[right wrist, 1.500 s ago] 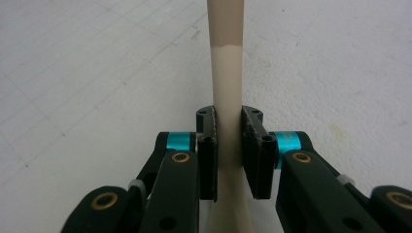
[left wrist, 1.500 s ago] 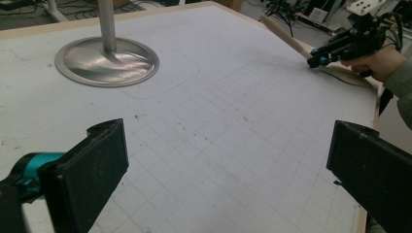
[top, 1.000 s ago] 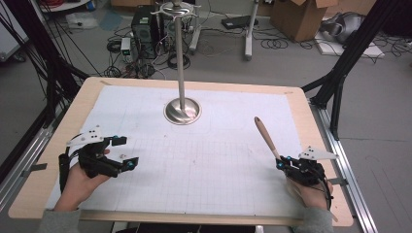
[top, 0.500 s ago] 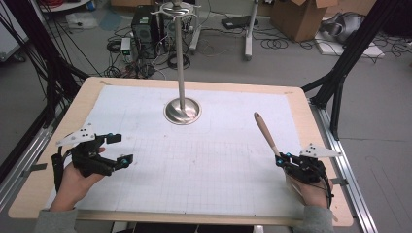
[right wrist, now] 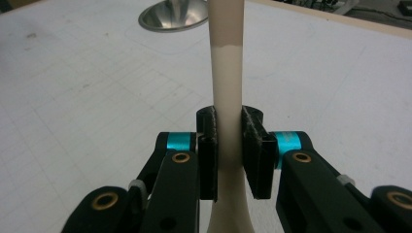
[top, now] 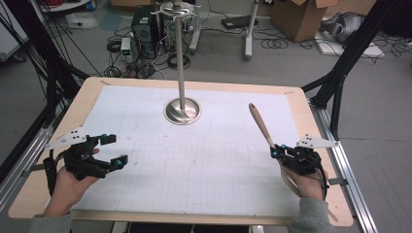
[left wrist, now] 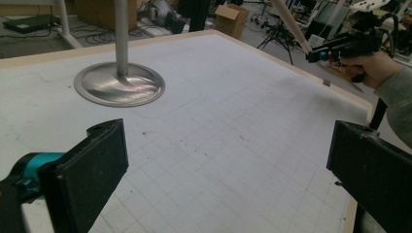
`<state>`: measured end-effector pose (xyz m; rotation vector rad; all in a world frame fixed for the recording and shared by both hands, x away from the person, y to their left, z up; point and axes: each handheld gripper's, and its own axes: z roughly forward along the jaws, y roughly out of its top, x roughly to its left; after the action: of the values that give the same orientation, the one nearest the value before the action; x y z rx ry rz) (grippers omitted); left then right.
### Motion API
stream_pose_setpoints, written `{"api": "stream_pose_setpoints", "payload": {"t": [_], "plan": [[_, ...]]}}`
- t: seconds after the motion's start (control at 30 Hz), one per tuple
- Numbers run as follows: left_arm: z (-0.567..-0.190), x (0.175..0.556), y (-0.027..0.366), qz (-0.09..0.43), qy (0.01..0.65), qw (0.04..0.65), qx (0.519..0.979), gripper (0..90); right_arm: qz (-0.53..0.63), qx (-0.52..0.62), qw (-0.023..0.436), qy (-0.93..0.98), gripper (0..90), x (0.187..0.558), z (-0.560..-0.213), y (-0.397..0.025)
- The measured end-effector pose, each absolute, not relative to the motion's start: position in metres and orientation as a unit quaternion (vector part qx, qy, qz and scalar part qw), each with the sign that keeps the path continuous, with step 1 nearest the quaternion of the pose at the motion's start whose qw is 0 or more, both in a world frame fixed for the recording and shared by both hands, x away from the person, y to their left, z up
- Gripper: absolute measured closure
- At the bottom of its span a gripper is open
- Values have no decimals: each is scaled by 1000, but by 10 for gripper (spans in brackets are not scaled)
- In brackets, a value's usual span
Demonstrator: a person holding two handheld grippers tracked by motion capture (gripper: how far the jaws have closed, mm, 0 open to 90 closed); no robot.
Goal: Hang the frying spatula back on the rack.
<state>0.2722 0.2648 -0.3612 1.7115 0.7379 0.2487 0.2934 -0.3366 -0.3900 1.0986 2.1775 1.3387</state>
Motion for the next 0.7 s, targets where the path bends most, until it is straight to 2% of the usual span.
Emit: {"api": "stream_pose_setpoints", "payload": {"t": [0.7], "plan": [[-364, 274, 267, 109, 320, 589, 734, 18, 478, 357, 166, 785, 783, 315, -322, -318]]}}
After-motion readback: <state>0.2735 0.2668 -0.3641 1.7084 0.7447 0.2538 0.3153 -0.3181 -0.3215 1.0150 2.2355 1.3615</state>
